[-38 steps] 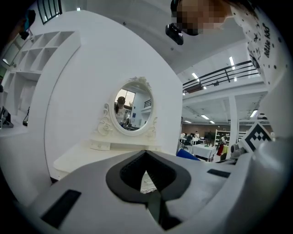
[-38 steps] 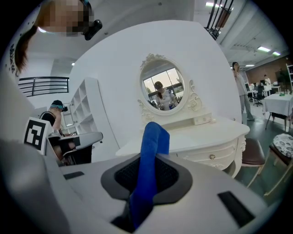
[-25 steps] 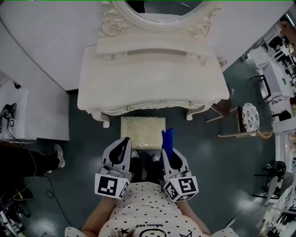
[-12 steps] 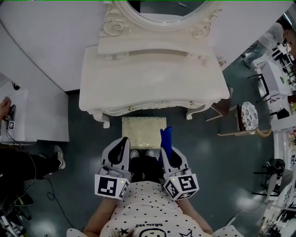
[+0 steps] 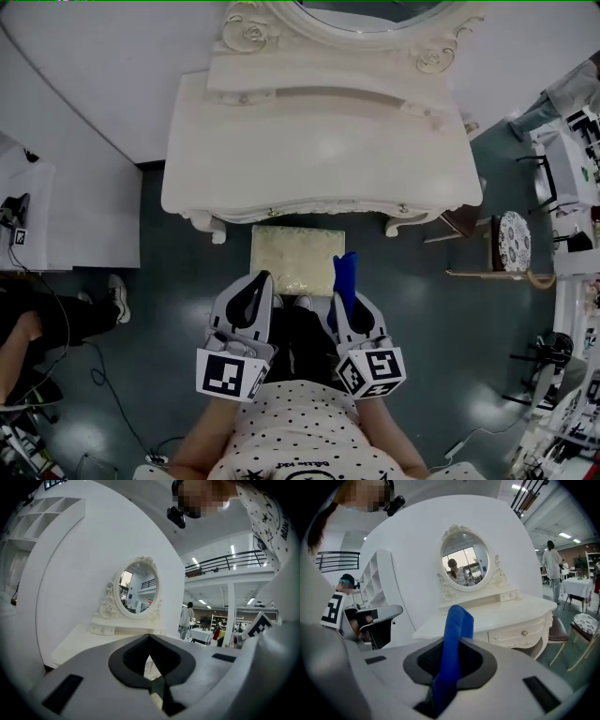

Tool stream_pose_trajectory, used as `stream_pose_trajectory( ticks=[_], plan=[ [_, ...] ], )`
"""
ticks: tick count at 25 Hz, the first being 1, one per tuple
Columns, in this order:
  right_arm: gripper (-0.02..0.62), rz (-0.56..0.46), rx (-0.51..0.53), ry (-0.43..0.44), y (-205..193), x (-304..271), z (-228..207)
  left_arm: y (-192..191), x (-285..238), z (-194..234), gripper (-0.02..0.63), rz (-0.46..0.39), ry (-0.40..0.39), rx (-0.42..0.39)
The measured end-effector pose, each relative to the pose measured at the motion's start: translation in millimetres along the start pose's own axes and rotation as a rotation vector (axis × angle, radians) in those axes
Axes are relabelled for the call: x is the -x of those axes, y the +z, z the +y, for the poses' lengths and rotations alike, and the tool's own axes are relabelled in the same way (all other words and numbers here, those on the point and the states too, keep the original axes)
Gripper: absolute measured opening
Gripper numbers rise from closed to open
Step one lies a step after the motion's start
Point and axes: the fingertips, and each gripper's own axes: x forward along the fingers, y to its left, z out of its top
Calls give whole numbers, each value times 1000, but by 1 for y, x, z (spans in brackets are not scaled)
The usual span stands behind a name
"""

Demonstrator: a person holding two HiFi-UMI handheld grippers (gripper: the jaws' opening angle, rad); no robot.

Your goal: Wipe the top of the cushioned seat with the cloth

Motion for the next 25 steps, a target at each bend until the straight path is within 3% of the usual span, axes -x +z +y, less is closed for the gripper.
stream_pose_trajectory(
  ticks=[12, 25],
  plan=[
    [61, 87, -26, -104, -62, -81, -98, -87, -65, 1, -2, 107, 34, 60],
    [61, 189, -48, -171, -182, -190, -216, -222, -126, -2, -3, 195, 100, 108]
  ],
)
